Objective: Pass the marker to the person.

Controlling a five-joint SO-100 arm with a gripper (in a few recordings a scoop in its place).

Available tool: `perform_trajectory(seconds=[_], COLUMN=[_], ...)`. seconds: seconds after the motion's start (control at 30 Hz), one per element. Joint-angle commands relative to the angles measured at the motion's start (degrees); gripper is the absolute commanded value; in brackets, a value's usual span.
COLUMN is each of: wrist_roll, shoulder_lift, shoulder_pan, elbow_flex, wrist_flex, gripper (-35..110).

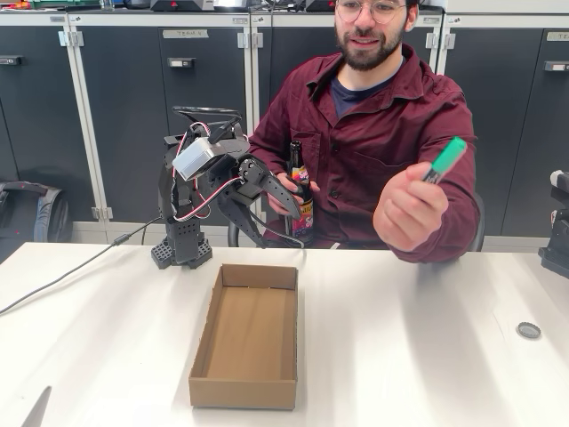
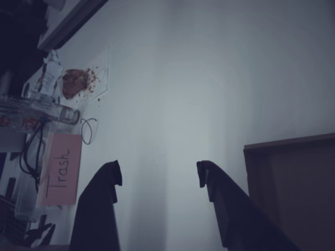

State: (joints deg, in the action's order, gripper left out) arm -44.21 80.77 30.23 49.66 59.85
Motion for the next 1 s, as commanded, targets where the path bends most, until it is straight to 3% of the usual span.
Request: perform_trajectory(seconds=[0.0,0.97], wrist_roll=[0.35,0.35], shoulder_lift=[5.10,4.83], shoulder_pan=[-0.35,-1.05], elbow_flex=[0.00,-1.93], wrist_flex=[-0.88,2.90], gripper=[32,33])
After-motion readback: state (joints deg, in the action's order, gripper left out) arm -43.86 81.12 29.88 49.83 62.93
